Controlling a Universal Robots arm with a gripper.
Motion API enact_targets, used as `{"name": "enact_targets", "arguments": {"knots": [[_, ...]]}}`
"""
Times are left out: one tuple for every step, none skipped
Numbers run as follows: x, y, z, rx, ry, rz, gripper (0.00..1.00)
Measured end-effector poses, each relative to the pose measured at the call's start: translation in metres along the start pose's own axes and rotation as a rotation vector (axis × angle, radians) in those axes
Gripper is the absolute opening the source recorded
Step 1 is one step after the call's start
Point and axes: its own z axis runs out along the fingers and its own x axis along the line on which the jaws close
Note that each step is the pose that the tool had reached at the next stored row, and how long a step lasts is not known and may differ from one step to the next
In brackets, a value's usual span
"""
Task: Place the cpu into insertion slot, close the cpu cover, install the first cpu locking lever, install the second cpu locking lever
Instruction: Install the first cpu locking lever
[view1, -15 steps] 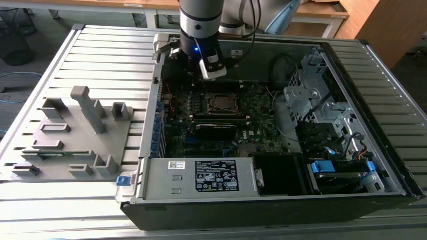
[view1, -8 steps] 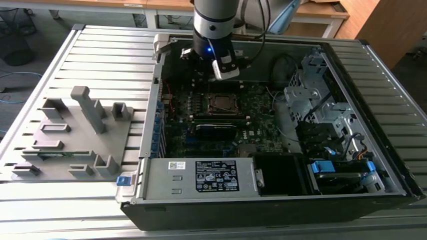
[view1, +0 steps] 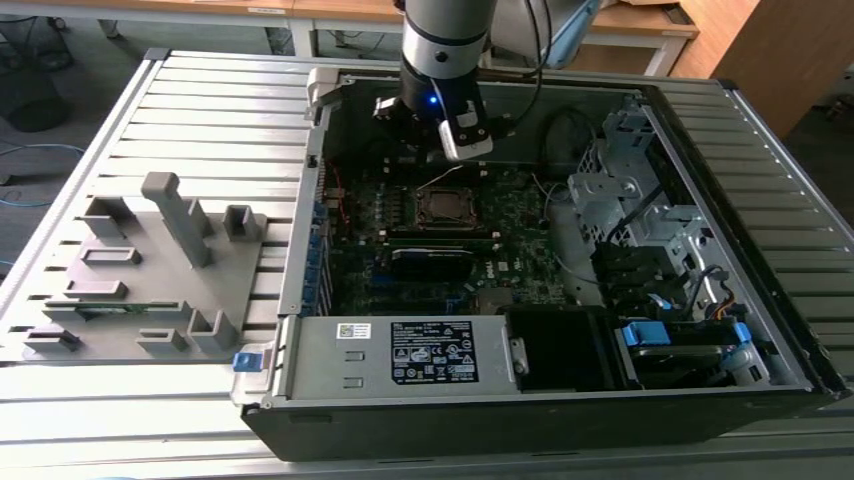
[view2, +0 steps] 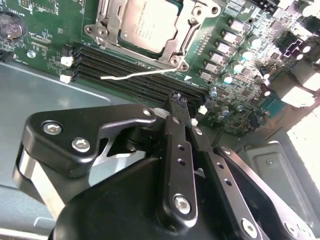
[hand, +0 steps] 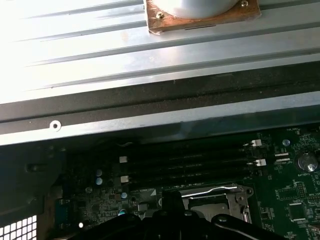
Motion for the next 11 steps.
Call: {"name": "enact_targets", "arguments": {"knots": [[0.0000,0.0000,0.0000,0.0001,0.0001,0.000,0.10],[-0.0001,0.0000,0.0003,0.0008,-0.0002,0.000,0.10],[-0.0002,0.0000,0.0006,0.0025,-0.0003,0.000,0.10],[-0.0003,-0.0002,0.0011,0.0048,-0.0006,0.000,0.10],[-0.0003,-0.0004,0.0017,0.0069,-0.0009,0.000,0.10],[-0.0005,-0.0005,0.0024,0.0081,-0.0011,0.000,0.10],[-0.0009,-0.0006,0.0031,0.0086,-0.0012,0.000,0.10],[-0.0018,-0.0005,0.0037,0.0089,-0.0012,0.000,0.10],[-0.0031,-0.0004,0.0043,0.0091,-0.0012,0.000,0.10],[-0.0046,-0.0003,0.0049,0.0091,-0.0011,0.000,0.10],[-0.0064,-0.0002,0.0055,0.0091,-0.0012,0.000,0.10]]}}
